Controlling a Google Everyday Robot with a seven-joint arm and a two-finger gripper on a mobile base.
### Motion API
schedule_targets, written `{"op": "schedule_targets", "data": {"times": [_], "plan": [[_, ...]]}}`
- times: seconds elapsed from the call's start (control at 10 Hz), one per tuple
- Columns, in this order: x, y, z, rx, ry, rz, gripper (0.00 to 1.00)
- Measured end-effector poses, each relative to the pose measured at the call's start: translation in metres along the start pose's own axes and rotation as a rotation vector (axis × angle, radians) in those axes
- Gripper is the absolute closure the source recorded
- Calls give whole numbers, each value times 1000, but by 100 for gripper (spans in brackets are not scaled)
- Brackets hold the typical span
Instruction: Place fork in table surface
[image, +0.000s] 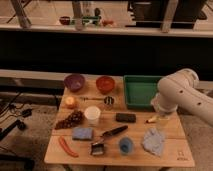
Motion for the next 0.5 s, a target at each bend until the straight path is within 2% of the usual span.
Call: {"op": "schedule_targets", "data": {"times": [0.2, 0.5], "plan": [[-30, -3, -5, 15, -31, -38, 20], [-104, -14, -13, 44, -75, -115, 20]]}}
